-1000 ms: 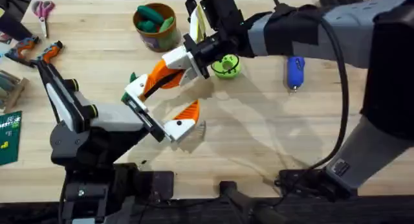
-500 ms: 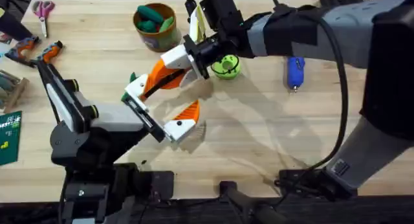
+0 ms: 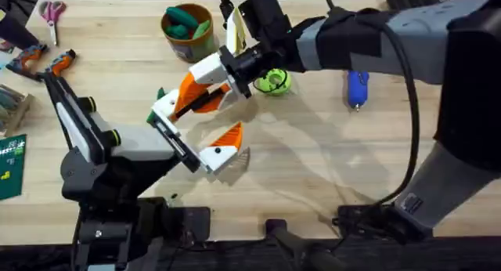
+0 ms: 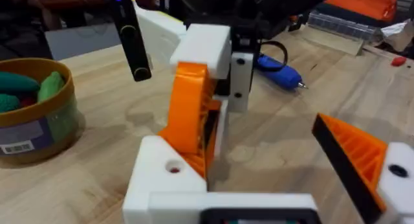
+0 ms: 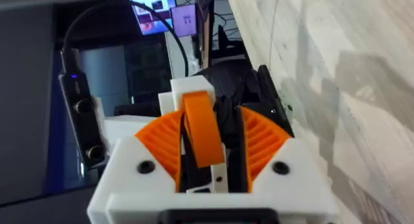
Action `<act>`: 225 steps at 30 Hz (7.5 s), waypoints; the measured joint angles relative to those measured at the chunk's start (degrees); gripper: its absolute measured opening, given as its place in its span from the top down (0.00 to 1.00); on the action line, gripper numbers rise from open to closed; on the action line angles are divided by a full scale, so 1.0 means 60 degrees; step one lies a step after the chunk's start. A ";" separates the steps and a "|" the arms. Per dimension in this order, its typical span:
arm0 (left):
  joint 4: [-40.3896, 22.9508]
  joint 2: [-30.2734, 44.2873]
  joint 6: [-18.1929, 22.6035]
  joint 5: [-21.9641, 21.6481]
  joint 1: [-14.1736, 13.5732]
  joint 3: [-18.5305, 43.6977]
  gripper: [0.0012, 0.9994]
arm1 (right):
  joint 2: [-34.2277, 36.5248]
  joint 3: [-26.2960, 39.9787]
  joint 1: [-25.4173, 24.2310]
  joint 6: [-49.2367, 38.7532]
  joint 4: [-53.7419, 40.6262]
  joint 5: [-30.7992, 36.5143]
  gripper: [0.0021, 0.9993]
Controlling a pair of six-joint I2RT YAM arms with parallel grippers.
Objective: Pick up the gripper from the table and insert it into the empty holder that is missing its gripper. Then pick up a screw, insert it into the mounting hole, and use the screwdriver to tighten it. Finally, clean up the table by picking up the vegetable and placing it into the bucket.
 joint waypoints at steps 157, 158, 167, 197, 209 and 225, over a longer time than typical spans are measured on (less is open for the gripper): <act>-0.0073 -0.0003 0.0207 0.0969 -0.0233 0.0004 0.01 | -0.2337 -0.1649 -0.1264 -0.8638 -0.3805 1.1850 1.00; -0.0076 -0.0003 0.0206 0.0969 -0.0233 0.0004 0.01 | -0.2325 -0.1536 -0.1268 -0.8638 -0.3954 1.1885 1.00; -0.0076 -0.0003 0.0208 0.0969 -0.0233 0.0004 0.01 | -0.2325 -0.0493 -0.1268 -0.8675 -0.4809 1.2113 1.00; -0.0076 -0.0003 0.0210 0.0969 -0.0233 0.0004 0.01 | -0.2960 0.4455 0.1152 -0.9321 -0.8457 1.1435 1.00; -0.0076 -0.0003 0.0210 0.0969 -0.0233 0.0004 0.01 | -0.2526 0.6049 0.2932 -0.9432 -0.9219 1.1400 1.00; -0.0076 -0.0003 0.0210 0.0969 -0.0233 0.0004 0.01 | -0.1555 0.6684 0.3887 -0.9462 -0.9626 1.1403 1.00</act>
